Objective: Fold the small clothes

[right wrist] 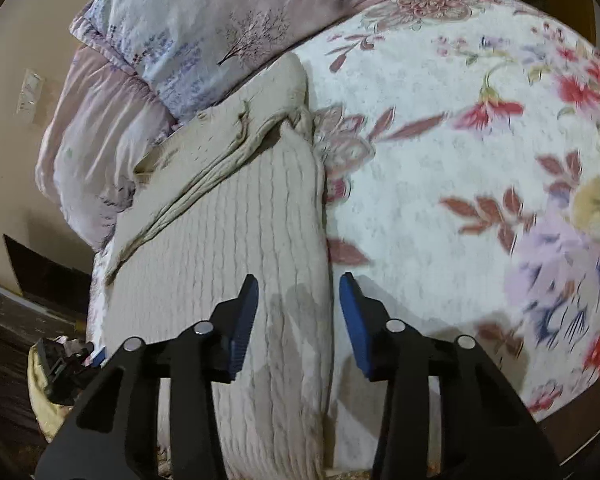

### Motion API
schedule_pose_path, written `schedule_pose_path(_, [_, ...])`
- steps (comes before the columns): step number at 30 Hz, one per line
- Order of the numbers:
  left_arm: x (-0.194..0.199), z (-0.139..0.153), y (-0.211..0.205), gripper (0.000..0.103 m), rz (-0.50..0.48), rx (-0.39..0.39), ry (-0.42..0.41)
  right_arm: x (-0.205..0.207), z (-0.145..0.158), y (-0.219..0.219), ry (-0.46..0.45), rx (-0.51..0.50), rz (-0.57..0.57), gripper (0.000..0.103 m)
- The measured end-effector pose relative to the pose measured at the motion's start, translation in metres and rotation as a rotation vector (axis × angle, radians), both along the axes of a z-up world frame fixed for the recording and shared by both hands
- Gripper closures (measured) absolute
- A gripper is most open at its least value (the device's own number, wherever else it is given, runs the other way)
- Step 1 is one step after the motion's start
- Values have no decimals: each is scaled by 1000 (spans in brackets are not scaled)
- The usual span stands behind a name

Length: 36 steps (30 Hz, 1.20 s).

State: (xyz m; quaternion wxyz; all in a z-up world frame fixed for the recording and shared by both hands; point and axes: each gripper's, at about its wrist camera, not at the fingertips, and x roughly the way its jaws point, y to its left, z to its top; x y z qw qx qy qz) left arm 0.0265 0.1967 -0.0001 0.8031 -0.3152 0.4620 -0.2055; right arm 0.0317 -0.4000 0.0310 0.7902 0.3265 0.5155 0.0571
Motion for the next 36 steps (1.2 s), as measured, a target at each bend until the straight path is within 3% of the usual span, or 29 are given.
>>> schedule_pose_path(3, [-12, -2, -5, 53, -31, -40, 6, -10, -6, 3, 14, 73, 38, 77])
schedule_pose_path(7, [-30, -3, -17, 56, -97, -80, 12, -26, -11, 10, 21, 195, 100, 82])
schedule_pose_path(11, [-44, -7, -38, 57, -214, -115, 47, -38, -7, 27, 31, 199, 198, 82])
schedule_pose_path(15, [-50, -8, -45, 57, -254, -129, 60, -48, 0, 45, 31, 172, 304, 82])
schedule_pose_path(18, [-51, -9, -52, 69, -279, -110, 66, -50, 5, 55, 25, 137, 346, 87])
schedule_pose_path(19, [-50, -9, -55, 80, -285, -102, 66, -48, 6, 56, 20, 131, 348, 95])
schedule_pose_path(20, [-50, -8, -56, 93, -286, -88, 59, -47, 9, 58, 10, 121, 346, 95])
schedule_pose_path(25, [-40, 6, -49, 97, -227, -50, 0, -36, 33, 68, -82, 4, 331, 96])
schedule_pose_path(33, [-15, 46, -32, 97, -80, 93, -142, -14, 81, 69, -327, -226, 236, 96])
schedule_pose_path(36, [4, 66, -30, 97, -17, 164, -212, 2, 95, 63, -421, -251, 176, 96])
